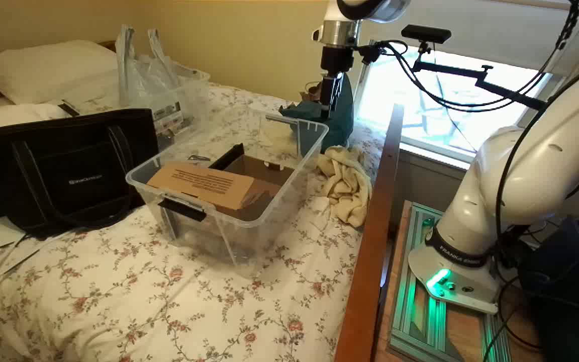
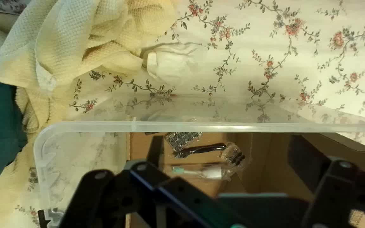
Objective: Take the white object out of the plastic box
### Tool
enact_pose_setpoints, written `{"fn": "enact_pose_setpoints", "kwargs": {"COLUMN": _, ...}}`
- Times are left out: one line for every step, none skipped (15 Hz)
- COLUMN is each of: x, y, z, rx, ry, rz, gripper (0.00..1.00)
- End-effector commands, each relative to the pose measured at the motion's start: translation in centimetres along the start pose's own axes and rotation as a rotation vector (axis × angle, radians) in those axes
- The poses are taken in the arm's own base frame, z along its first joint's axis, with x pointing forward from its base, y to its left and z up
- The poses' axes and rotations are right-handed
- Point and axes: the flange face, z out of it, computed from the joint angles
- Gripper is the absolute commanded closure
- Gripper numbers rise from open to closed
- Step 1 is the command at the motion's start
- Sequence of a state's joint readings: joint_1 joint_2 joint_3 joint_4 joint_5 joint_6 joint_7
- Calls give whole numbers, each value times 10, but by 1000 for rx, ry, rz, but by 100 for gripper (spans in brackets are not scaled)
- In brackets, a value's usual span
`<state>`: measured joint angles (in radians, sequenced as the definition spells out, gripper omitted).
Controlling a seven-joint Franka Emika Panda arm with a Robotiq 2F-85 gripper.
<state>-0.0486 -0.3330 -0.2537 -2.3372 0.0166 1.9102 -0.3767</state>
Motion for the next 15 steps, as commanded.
{"fn": "enact_pose_setpoints", "kwargs": {"x": 0, "y": 0, "z": 0, "rx": 0, "ry": -1, "rz": 0, "gripper": 0}}
{"fn": "enact_pose_setpoints", "kwargs": {"x": 0, "y": 0, "z": 0, "rx": 0, "ry": -1, "rz": 0, "gripper": 0}}
{"fn": "enact_pose_setpoints", "kwargs": {"x": 0, "y": 0, "z": 0, "rx": 0, "ry": -1, "rz": 0, "gripper": 0}}
{"fn": "enact_pose_setpoints", "kwargs": {"x": 0, "y": 0, "z": 0, "rx": 0, "ry": -1, "rz": 0, "gripper": 0}}
{"fn": "enact_pose_setpoints", "kwargs": {"x": 0, "y": 0, "z": 0, "rx": 0, "ry": -1, "rz": 0, "gripper": 0}}
{"fn": "enact_pose_setpoints", "kwargs": {"x": 0, "y": 0, "z": 0, "rx": 0, "ry": -1, "rz": 0, "gripper": 0}}
{"fn": "enact_pose_setpoints", "kwargs": {"x": 0, "y": 0, "z": 0, "rx": 0, "ry": -1, "rz": 0, "gripper": 0}}
{"fn": "enact_pose_setpoints", "kwargs": {"x": 9, "y": -3, "z": -4, "rx": 24, "ry": 5, "rz": 54, "gripper": 0}}
{"fn": "enact_pose_setpoints", "kwargs": {"x": 17, "y": -7, "z": -5, "rx": 42, "ry": 6, "rz": 112, "gripper": 0}}
{"fn": "enact_pose_setpoints", "kwargs": {"x": 27, "y": -13, "z": -6, "rx": 51, "ry": 17, "rz": 173, "gripper": 0}}
{"fn": "enact_pose_setpoints", "kwargs": {"x": 40, "y": -21, "z": -5, "rx": 61, "ry": 29, "rz": 234, "gripper": 0}}
{"fn": "enact_pose_setpoints", "kwargs": {"x": 52, "y": -28, "z": -4, "rx": 64, "ry": 49, "rz": 287, "gripper": 0}}
{"fn": "enact_pose_setpoints", "kwargs": {"x": 64, "y": -35, "z": -3, "rx": 56, "ry": 88, "rz": 335, "gripper": 0}}
{"fn": "enact_pose_setpoints", "kwargs": {"x": 78, "y": -42, "z": 0, "rx": 26, "ry": 139, "rz": 368, "gripper": 0}}
{"fn": "enact_pose_setpoints", "kwargs": {"x": 92, "y": -47, "z": 5, "rx": 6, "ry": 178, "rz": 408, "gripper": 0}}
